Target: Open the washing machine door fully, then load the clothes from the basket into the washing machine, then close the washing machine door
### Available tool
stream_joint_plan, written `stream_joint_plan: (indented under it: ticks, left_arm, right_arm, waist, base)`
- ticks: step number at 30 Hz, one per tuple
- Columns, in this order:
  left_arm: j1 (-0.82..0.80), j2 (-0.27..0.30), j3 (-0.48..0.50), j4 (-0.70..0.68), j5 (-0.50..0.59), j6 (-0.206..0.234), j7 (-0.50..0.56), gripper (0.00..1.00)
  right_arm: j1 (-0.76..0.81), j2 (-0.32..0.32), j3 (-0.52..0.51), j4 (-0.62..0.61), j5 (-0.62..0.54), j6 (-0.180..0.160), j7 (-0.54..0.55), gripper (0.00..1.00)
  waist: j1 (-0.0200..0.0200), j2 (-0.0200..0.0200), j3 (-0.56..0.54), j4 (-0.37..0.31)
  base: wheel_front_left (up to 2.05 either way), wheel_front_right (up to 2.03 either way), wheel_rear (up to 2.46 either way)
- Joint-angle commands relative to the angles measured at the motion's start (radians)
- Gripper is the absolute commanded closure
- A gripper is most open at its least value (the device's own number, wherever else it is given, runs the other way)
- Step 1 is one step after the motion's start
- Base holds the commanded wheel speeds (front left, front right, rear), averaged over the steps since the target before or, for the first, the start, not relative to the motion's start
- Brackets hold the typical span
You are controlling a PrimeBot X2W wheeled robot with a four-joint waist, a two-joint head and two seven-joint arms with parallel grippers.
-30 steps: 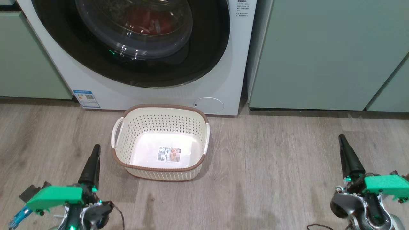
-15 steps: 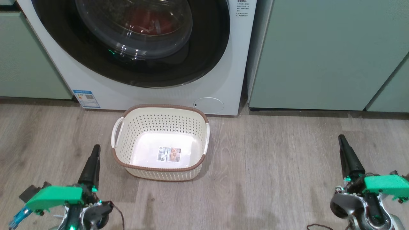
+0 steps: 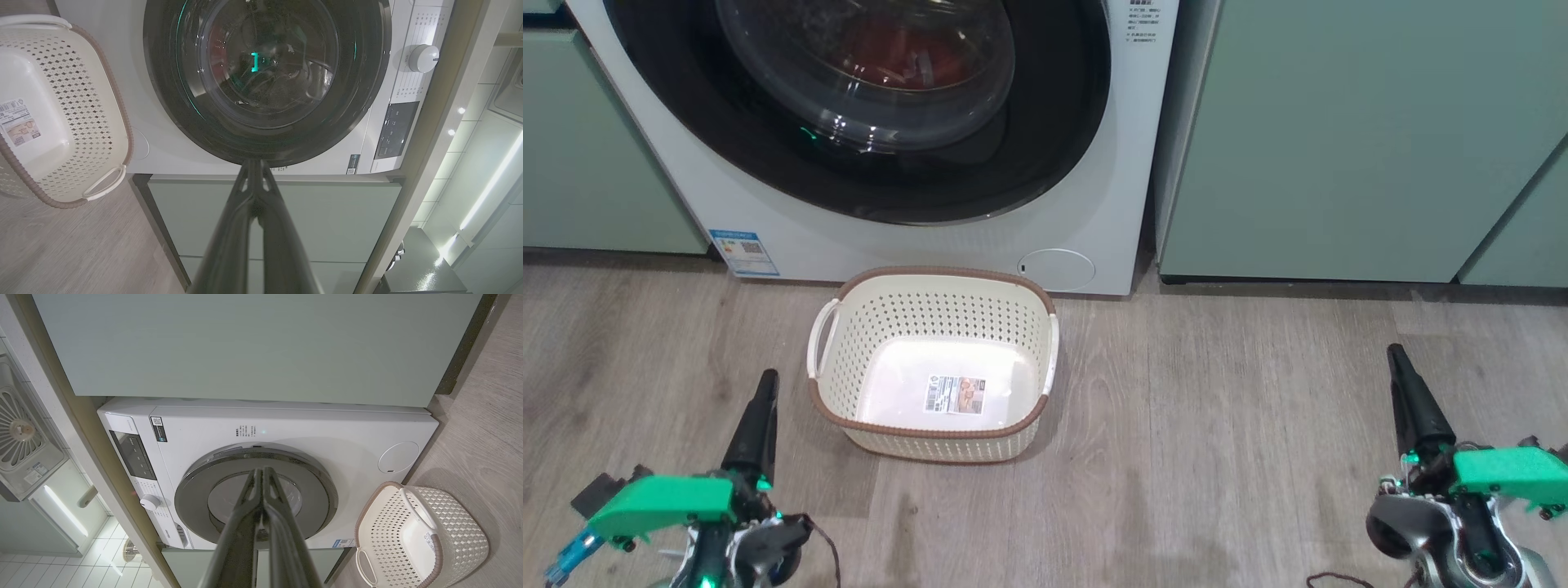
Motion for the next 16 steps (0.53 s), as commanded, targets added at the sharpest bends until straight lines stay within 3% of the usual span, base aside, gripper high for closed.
stream_joint_plan:
  ticks: [1, 16]
  left_arm:
    - [-0.049, 0.006, 0.034, -0.029, 0.009, -0.009, 0.007, 1.00]
    - [-0.049, 0.006, 0.035, -0.029, 0.009, -0.009, 0.007, 1.00]
  right_arm:
    - [-0.054, -0.003, 0.016, -0.032, -0.008, 0.000, 0.005, 1.00]
    - [-0.054, -0.002, 0.015, -0.032, -0.009, 0.000, 0.006, 1.00]
  waist:
    - [0.0000, -0.0001, 0.000, 0.000]
    - [0.0000, -0.0001, 0.000, 0.000]
  base:
    - [0.00, 0.00, 0.00]
    - [0.00, 0.00, 0.00]
